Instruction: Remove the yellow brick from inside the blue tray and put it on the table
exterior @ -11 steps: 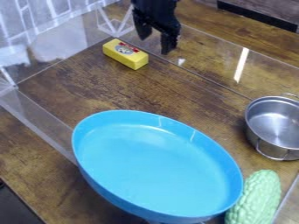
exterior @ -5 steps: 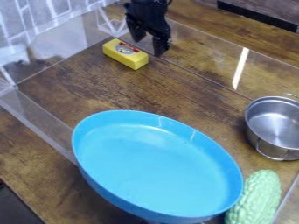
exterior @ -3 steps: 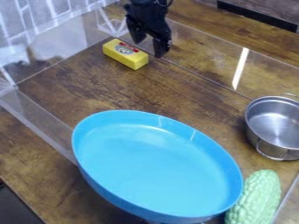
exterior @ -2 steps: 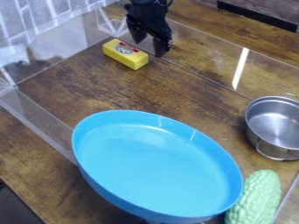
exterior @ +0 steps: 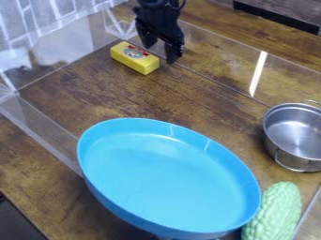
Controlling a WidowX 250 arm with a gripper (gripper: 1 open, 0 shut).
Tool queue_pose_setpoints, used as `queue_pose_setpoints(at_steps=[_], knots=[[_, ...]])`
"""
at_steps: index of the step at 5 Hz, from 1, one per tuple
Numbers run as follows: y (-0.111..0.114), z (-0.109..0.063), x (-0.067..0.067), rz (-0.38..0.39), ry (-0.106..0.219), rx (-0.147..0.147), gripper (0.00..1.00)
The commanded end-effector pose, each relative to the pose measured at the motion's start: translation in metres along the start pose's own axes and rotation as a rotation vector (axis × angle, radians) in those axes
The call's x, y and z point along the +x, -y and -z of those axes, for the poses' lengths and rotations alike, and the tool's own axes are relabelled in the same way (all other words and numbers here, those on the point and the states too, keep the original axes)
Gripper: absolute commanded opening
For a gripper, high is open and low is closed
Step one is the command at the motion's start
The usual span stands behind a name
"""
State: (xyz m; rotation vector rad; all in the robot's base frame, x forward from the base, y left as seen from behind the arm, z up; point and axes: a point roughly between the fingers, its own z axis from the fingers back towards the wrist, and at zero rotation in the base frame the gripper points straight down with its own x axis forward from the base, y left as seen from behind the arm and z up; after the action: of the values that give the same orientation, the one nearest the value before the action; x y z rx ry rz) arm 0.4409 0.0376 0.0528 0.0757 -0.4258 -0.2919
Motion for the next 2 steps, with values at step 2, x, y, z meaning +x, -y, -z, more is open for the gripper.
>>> queue_pose_setpoints(at_steps=[2], knots=[[-0.0145,-0.0324,0.0193,-0.024,0.097,0.038,1.0]])
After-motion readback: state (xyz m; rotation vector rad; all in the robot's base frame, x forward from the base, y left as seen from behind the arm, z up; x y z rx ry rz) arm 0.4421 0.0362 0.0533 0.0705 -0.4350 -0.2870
